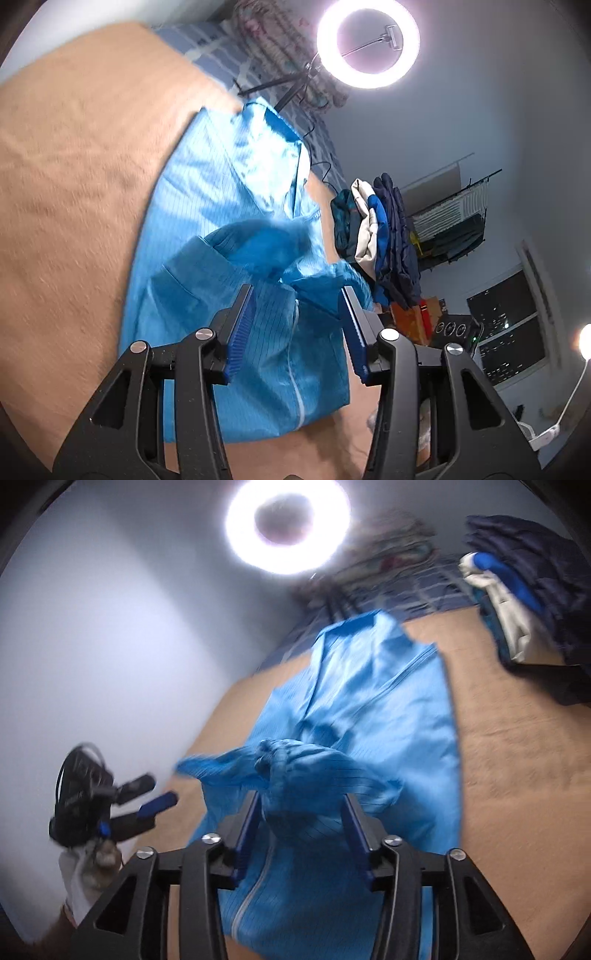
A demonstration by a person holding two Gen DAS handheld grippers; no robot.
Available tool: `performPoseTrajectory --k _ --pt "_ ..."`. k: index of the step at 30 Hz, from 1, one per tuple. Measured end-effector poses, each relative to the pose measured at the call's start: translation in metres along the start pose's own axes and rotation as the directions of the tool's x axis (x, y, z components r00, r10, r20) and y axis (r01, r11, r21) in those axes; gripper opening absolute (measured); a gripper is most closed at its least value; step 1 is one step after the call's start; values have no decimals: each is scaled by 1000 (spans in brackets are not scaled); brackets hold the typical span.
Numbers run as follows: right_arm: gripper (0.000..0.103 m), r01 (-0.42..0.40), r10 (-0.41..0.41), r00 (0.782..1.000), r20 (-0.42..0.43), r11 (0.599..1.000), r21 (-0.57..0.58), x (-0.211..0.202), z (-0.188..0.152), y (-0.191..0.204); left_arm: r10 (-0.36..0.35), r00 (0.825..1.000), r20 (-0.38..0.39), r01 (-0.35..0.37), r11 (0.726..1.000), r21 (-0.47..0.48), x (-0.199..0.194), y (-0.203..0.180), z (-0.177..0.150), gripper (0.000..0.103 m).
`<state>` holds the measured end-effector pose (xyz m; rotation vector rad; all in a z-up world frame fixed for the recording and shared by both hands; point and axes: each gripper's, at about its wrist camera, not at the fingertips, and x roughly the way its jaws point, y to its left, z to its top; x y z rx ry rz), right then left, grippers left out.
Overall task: Fold large clothes
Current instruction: 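Open both tools and lay the folded hem onto the coat body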
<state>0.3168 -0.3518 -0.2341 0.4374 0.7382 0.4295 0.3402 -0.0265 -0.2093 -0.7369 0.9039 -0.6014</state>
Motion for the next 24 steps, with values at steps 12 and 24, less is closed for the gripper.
performPoseTrajectory --k 12,24 --pt "45 142 -145 987 -74 989 -44 1 -10 -23 266 962 -63 -255 956 145 18 11 -23 46" --pt "37 226 -229 962 -146 973 -36 30 -19 -48 317 947 -59 -314 948 52 21 55 -16 46"
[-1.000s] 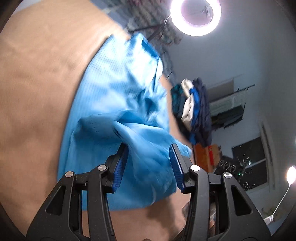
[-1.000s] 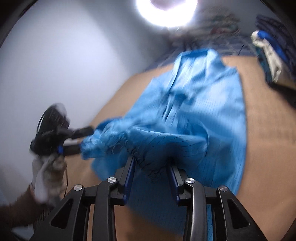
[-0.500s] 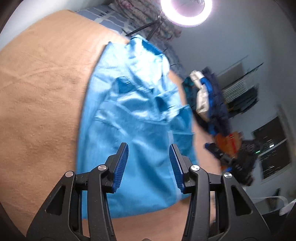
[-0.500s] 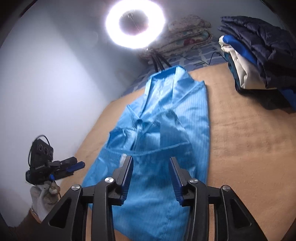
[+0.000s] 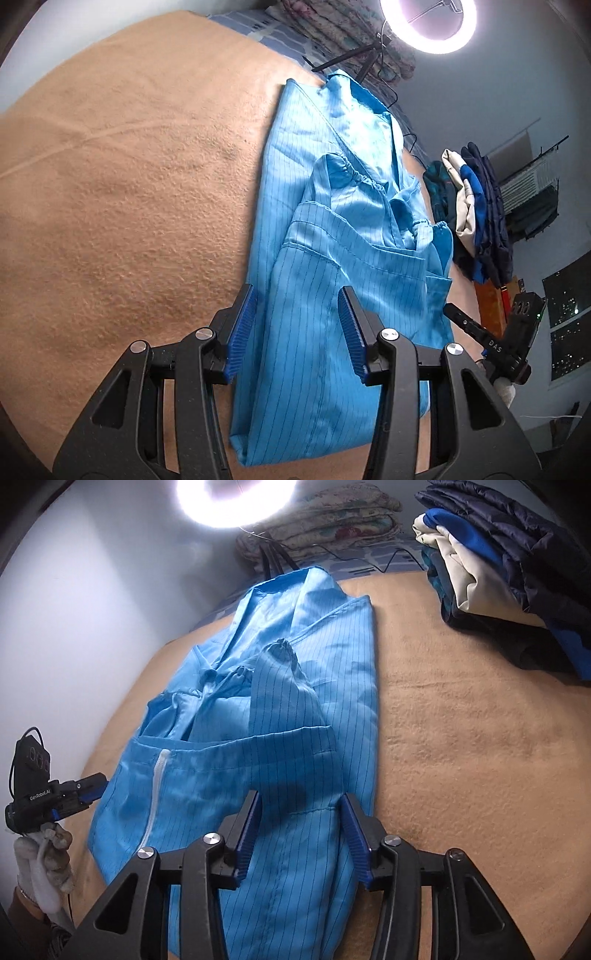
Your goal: Fold large clothes
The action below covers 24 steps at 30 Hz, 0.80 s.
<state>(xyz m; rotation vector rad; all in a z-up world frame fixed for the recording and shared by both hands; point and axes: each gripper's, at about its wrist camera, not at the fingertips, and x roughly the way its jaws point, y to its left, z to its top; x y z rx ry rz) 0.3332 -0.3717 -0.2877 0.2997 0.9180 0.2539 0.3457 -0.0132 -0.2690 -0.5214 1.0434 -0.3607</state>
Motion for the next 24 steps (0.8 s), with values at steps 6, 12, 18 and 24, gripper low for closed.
performPoseTrajectory --k 6,12,18,24 --pt "29 -14 14 1000 -3 1000 11 1 1 -5 57 998 33 -59 996 71 -1 -14 -2 43" --pt "35 -10 10 1000 7 1000 19 1 3 -5 68 996 54 -73 991 108 1 -25 0 43" --pt "37 -7 8 1000 -3 1000 19 7 4 -4 83 995 60 -89 989 114 10 -26 6 43" --pt "19 -8 9 1000 -9 1000 13 9 3 -3 107 993 41 -112 983 148 18 -29 5 7"
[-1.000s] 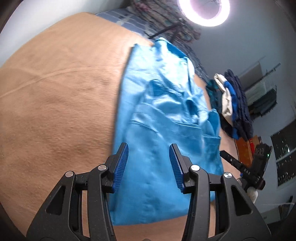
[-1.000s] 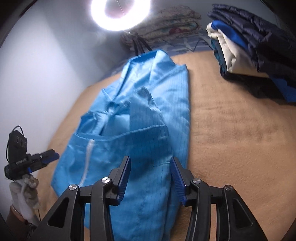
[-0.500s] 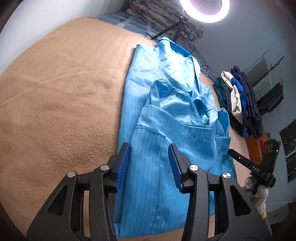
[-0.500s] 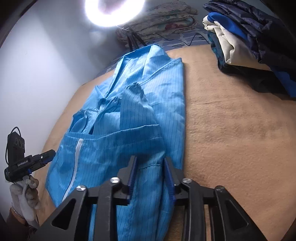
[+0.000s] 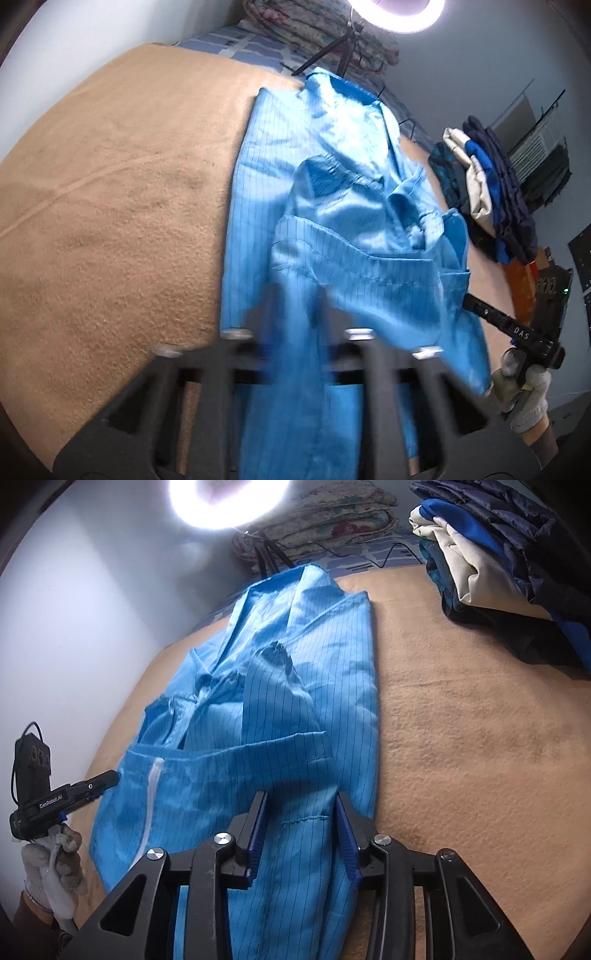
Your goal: Fold large clothes
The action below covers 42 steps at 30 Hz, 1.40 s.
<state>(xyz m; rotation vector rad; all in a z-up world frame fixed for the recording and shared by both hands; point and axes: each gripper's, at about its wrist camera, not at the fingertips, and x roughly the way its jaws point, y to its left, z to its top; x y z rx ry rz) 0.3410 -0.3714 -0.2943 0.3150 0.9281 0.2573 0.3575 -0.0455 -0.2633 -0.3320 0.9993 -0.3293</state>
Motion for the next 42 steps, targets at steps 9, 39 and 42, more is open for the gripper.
performPoseTrajectory --k 9,39,42 --pt "0 130 -130 991 31 991 17 -7 -2 -1 111 993 39 -110 994 -22 3 8 -7 4" --pt "27 219 -224 974 -25 967 -132 -1 12 28 97 995 0 -97 994 52 -9 -33 -1 9" --pt "36 202 -201 979 27 974 -100 -38 21 39 77 994 75 -82 994 70 -54 -48 0 26"
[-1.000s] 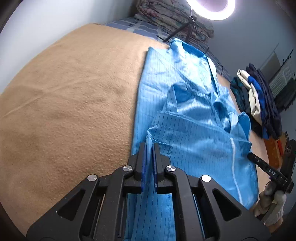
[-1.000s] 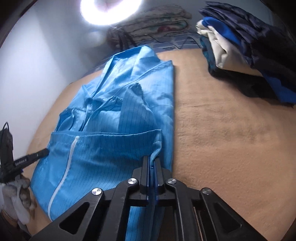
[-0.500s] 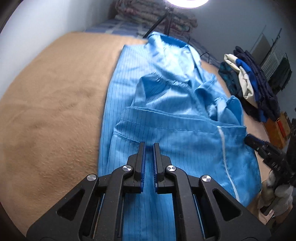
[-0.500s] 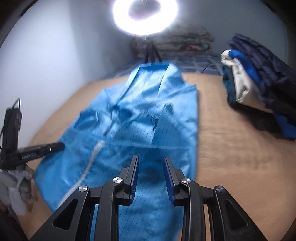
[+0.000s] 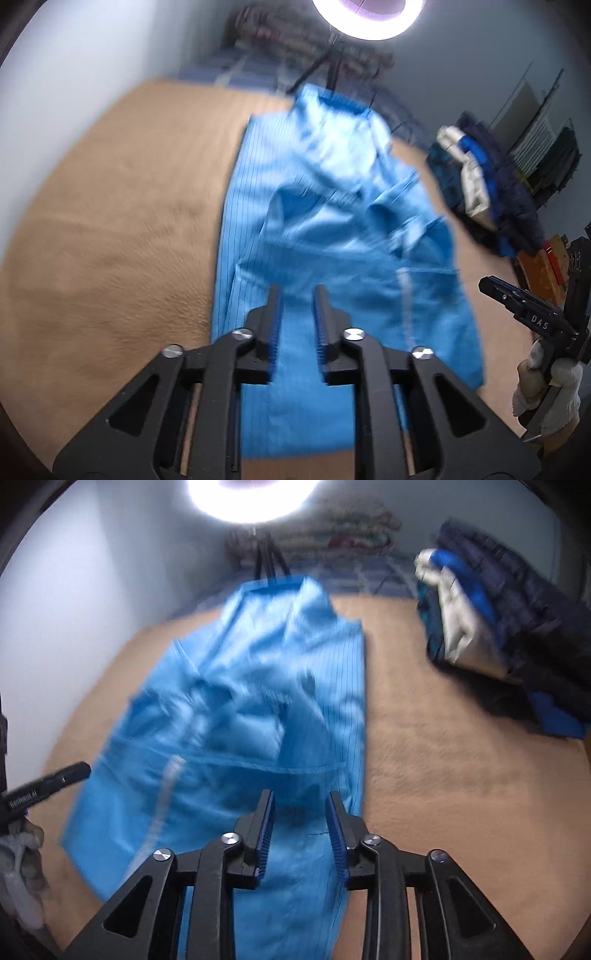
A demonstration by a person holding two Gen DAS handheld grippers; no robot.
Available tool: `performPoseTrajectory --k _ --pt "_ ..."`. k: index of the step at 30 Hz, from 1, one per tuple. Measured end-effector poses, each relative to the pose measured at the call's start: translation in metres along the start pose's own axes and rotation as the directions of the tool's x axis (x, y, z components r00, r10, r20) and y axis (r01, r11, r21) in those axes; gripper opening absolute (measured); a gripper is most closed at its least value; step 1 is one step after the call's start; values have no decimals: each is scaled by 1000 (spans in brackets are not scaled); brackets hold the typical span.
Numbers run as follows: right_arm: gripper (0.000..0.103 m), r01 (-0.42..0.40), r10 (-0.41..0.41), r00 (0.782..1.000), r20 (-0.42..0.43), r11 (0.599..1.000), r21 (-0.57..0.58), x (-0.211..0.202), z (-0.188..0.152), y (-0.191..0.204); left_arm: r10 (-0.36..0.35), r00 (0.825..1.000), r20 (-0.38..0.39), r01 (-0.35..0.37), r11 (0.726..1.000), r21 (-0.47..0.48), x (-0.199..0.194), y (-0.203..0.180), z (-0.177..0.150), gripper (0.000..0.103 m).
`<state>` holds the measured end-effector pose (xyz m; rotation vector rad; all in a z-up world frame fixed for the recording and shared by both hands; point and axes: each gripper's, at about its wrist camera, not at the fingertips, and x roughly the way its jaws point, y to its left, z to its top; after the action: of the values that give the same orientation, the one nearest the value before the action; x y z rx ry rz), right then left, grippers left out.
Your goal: Fold large clothes
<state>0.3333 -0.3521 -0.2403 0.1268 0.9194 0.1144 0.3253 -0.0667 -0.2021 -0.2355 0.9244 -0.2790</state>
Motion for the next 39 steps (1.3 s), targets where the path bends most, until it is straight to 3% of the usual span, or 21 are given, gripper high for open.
performPoseTrajectory --k 1,3,5,7,12,18,24,28,32,37,39 --pt "39 -7 6 1000 23 1000 4 -14 2 3 -8 1000 23 8 1000 -4 -14 -3 2 32" --pt "49 -2 2 997 79 1000 -4 -48 5 12 -27 998 62 28 999 -21 -43 -7 3 33" --pt "50 17 -14 993 114 1000 -25 -75 5 23 -46 995 90 49 998 -33 -71 -11 4 35" --pt "52 36 -30 991 133 998 -45 -100 2 34 -48 991 124 52 998 -29 -100 -16 4 46" --pt "61 74 -63 980 190 996 -52 -158 -7 50 -49 980 194 51 999 -1 -157 -30 7 48" --pt "84 115 -87 958 273 989 -88 -225 0 63 -60 972 225 57 998 16 -199 -42 18 55" --pt "84 79 -44 942 331 993 -90 -259 27 51 -27 973 228 9 997 77 -217 -59 54 55" --pt "82 80 -35 944 329 989 -123 -247 53 36 -23 977 213 2 995 97 -208 -62 91 55" --pt "81 57 -15 952 307 990 -128 -216 81 18 -18 985 172 -4 992 129 -168 -62 138 55" --pt "80 3 24 967 252 995 -104 -149 126 -4 -15 996 83 3 990 140 -76 -52 189 55" --pt "64 -35 55 977 208 995 -98 -112 146 -12 -18 999 36 12 987 158 -27 -48 207 55"
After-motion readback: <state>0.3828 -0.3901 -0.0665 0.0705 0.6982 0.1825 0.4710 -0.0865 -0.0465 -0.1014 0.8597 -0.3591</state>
